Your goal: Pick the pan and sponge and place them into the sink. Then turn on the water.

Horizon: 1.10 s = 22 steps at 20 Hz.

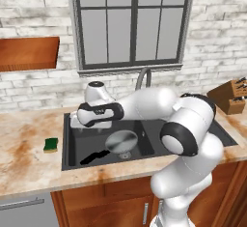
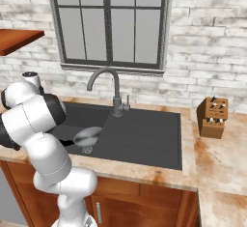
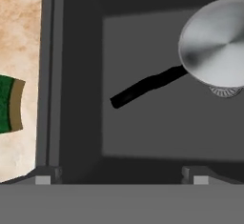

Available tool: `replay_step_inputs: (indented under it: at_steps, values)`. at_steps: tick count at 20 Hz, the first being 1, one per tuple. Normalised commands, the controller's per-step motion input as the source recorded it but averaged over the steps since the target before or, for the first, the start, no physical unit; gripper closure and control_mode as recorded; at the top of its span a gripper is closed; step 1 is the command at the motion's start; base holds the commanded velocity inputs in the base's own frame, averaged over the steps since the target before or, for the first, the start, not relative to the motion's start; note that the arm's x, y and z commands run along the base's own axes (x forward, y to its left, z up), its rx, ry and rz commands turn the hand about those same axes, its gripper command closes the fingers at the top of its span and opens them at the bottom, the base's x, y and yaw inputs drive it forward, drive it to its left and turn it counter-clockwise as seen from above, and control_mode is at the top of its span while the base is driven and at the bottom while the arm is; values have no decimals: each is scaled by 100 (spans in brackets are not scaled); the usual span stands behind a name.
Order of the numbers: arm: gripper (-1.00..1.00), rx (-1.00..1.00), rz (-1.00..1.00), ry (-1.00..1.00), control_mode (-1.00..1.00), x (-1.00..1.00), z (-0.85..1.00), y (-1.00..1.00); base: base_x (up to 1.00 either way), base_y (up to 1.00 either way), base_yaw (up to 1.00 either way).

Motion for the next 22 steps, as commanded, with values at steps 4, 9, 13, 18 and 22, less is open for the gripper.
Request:
replay_step_inputs:
  at_steps: [4, 9, 13, 18, 22]
  values:
    - [-100, -1, 8, 0, -100, 1, 0, 39, 0, 0, 0]
    - [-100, -2, 7, 0, -100, 10, 0, 36, 0, 0, 0]
    - [-100, -7, 6, 0, -100, 10, 0, 45, 0, 0, 0]
    - [-100, -4, 2, 0, -100, 14, -6, 43, 0, 0, 0]
    - [-100, 0, 1, 0, -100, 21, -10, 35, 0, 0, 0]
